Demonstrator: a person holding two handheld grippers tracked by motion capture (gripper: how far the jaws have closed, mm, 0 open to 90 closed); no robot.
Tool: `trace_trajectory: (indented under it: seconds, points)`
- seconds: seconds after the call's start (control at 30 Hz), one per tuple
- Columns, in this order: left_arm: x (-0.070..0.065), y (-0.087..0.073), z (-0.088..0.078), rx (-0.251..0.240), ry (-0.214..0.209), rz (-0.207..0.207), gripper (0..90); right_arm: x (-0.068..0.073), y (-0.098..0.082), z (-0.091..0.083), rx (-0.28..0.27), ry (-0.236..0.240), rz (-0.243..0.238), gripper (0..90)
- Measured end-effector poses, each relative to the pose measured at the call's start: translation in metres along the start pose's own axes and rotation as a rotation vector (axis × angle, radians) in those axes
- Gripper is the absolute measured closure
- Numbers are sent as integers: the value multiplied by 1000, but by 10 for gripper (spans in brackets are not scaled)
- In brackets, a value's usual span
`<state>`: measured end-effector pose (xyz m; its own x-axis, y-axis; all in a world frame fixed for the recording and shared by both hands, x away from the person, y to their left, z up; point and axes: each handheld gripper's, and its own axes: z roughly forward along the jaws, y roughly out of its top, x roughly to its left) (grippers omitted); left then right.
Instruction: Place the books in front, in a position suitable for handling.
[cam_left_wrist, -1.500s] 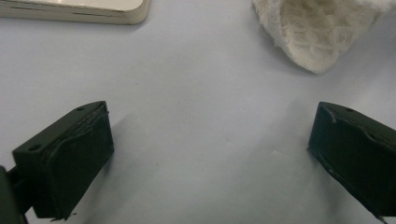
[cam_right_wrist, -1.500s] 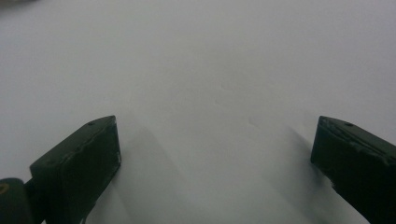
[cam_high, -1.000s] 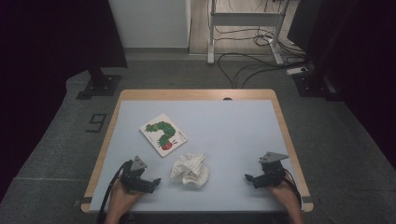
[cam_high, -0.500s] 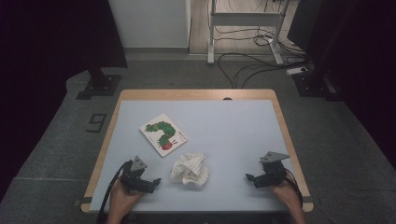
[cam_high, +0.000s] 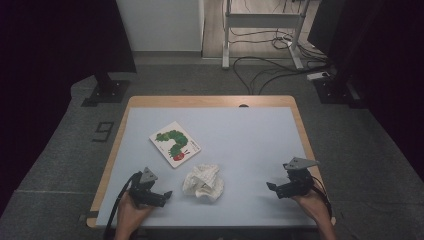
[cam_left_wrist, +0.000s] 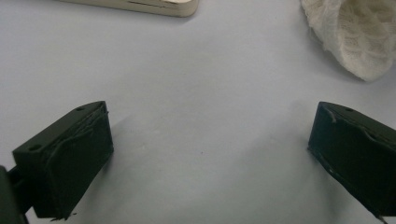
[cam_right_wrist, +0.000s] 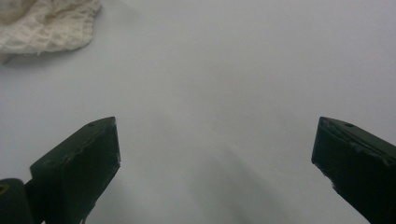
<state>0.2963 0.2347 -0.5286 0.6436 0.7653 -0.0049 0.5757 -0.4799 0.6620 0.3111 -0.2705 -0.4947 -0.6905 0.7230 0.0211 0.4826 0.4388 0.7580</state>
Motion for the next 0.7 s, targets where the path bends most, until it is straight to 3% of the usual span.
trace_trajectory:
  seconds: [0.37, 0.7]
  points:
    - [0, 0, 0, 0, 1, 0, 0, 4, 14, -8, -35, 29, -25, 4]
    - [0, 0, 0, 0, 2, 0, 0, 19, 25, 6, -33, 76, -73, 0]
